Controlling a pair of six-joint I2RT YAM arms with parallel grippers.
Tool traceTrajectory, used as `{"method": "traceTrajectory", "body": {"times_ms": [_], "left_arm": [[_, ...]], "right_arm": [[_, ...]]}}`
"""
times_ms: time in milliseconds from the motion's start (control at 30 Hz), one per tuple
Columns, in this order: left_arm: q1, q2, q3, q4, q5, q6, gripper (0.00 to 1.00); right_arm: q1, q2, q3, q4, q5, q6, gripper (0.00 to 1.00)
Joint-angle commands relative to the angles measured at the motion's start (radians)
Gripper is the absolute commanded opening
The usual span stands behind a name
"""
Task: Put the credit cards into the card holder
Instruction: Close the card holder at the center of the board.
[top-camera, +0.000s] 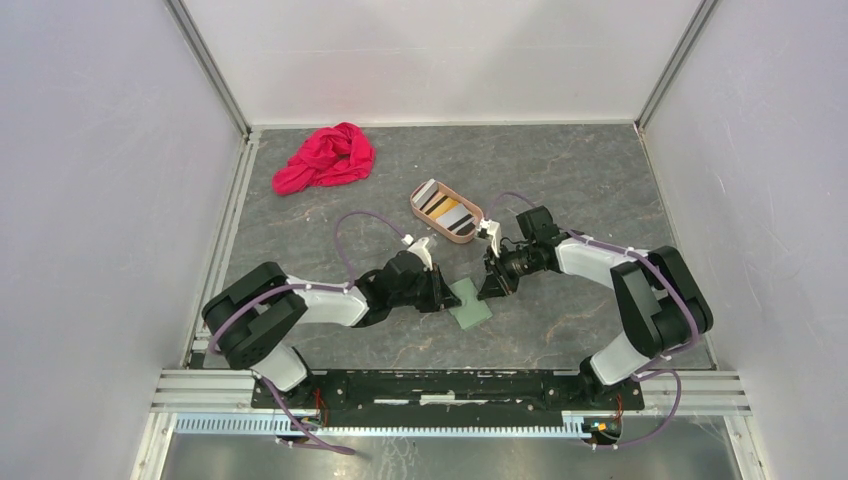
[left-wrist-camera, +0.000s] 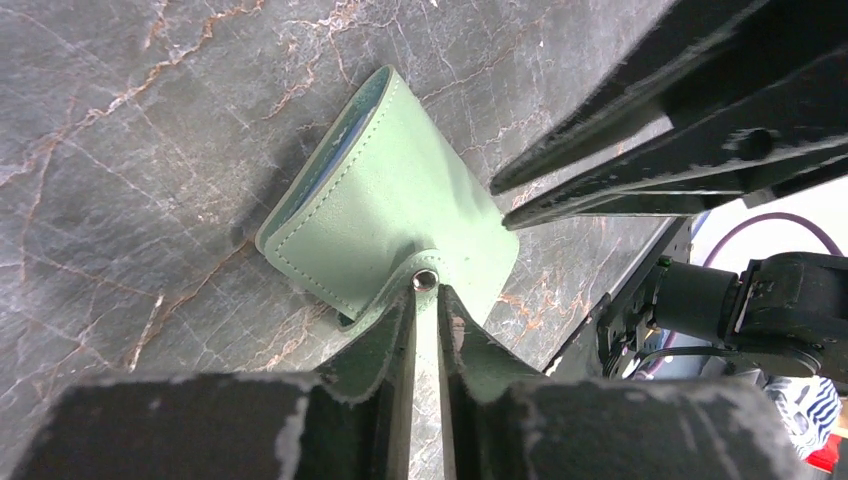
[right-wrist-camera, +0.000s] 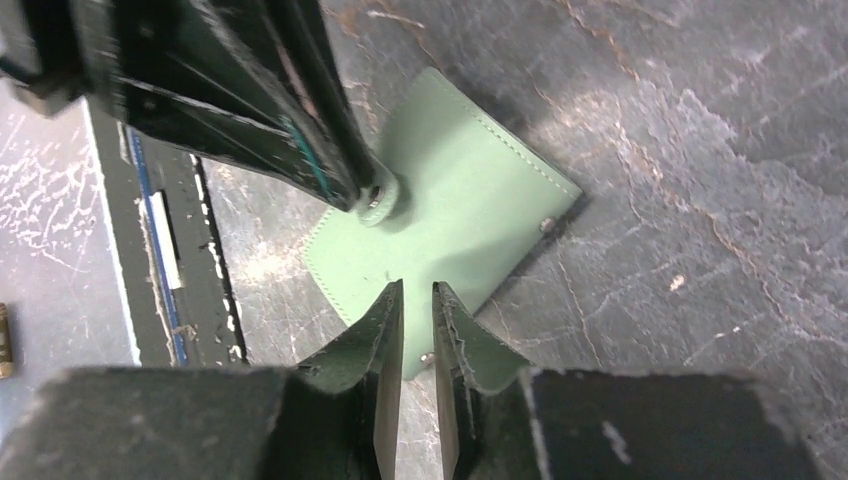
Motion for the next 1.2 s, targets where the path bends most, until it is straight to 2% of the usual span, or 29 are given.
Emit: {"method": "traceTrajectory", "body": {"times_ms": [0,67,300,467,600,867,1167], "left_arm": [[0.002,-0.081,0.029,-0.038,-0.033,0.061,0.22],[0.002,-0.117,0.028,-0.057,-0.047,0.065,0.25],[0.002,-0.252,-0.032,-0.142,-0.106,0.054,0.29],[-0.014,-0.307,-0.142,-0.092,-0.13,-0.04,0.32],[-0.032,-0.27,-0.181,-0.044,-0.141,-0.101,0.35],[-0.031,-0.15,-0.135,0.019,-0.163,-0.149,0.44],[0.001,-0.056,-0.113,0.097,-0.163,-0.171,0.45]], "right_arm": [[-0.003,0.031,0.011,-0.01,0.075,-0.026,0.25],[-0.004,0.03,0.009,-0.009,0.102,-0.029,0.31],[-0.005,0.022,0.005,-0.001,0.138,-0.03,0.35],[-0.013,0.015,-0.001,0.001,0.134,-0.031,0.4],[-0.013,0.061,-0.003,-0.017,0.071,-0.028,0.39],[-0.012,0.059,-0.045,-0.007,0.014,-0.016,0.32],[0.014,0.027,-0.098,0.036,-0.034,0.017,0.28]]}}
